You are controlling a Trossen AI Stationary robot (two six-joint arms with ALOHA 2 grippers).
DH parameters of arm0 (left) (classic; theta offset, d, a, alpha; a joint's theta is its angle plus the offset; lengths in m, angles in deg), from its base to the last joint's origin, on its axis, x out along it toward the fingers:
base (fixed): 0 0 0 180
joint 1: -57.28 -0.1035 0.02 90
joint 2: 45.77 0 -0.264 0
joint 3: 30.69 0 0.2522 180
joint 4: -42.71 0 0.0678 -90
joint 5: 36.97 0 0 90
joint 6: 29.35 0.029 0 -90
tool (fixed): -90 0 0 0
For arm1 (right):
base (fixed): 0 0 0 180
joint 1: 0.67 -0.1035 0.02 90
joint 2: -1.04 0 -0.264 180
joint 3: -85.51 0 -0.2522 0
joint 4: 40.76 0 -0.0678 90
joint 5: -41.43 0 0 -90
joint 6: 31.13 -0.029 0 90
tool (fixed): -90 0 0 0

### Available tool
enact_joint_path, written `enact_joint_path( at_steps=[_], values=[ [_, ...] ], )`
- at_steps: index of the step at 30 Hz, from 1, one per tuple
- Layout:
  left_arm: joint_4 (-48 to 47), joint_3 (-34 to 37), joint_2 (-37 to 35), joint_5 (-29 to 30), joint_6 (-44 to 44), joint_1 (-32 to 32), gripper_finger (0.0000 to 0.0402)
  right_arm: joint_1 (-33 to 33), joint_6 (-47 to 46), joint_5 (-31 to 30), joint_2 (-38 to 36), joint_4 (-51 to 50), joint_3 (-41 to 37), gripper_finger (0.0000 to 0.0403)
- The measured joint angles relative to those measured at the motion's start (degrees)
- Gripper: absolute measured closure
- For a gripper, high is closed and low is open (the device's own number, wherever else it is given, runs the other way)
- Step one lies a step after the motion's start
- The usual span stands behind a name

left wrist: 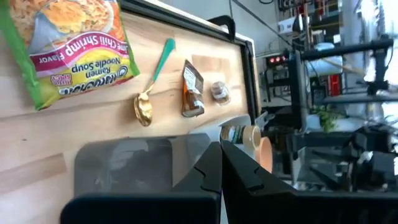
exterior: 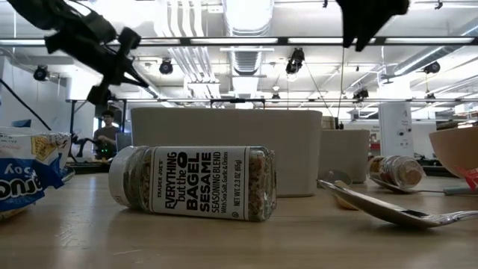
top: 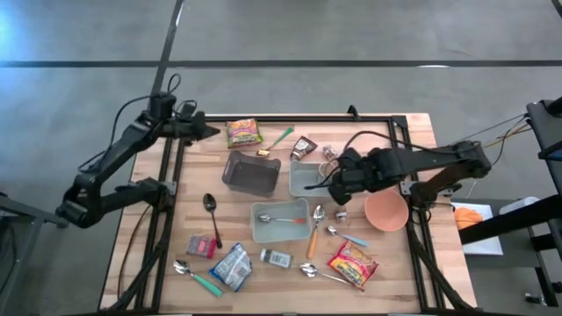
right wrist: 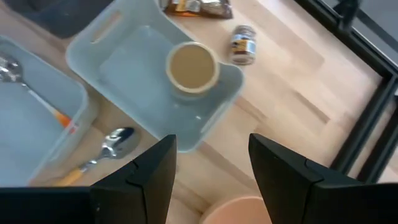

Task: Pick & Place Food Item
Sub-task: Put the green noodle pack into the black bin

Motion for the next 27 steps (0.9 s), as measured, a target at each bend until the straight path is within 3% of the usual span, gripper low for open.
enact_joint_path(
  at_steps=[9, 16, 21, 27],
  values=[
    [12.97, 0.0, 8.78, -1.45, -8.69, -0.5, 0.0401, 0.0, -0.76, -1.09, -11.7, 6.82, -12.45, 0.0203],
    [14.27, -0.04, 12.8, 0.31, -10.56, -1.4, 0.0401, 0.0, -0.92, -1.17, -18.0, 11.63, -19.34, 0.0203],
    [14.63, -0.04, 13.02, 3.73, -14.74, -1.37, 0.0401, 0.0, -0.38, -1.07, -20.31, 14.12, -22.5, 0.0203],
    [11.0, -3.32, 11.83, 11.19, -13.6, 0.69, 0.0401, 0.2, 1.21, -1.01, -21.12, 14.91, -24.48, 0.0203]
  ],
)
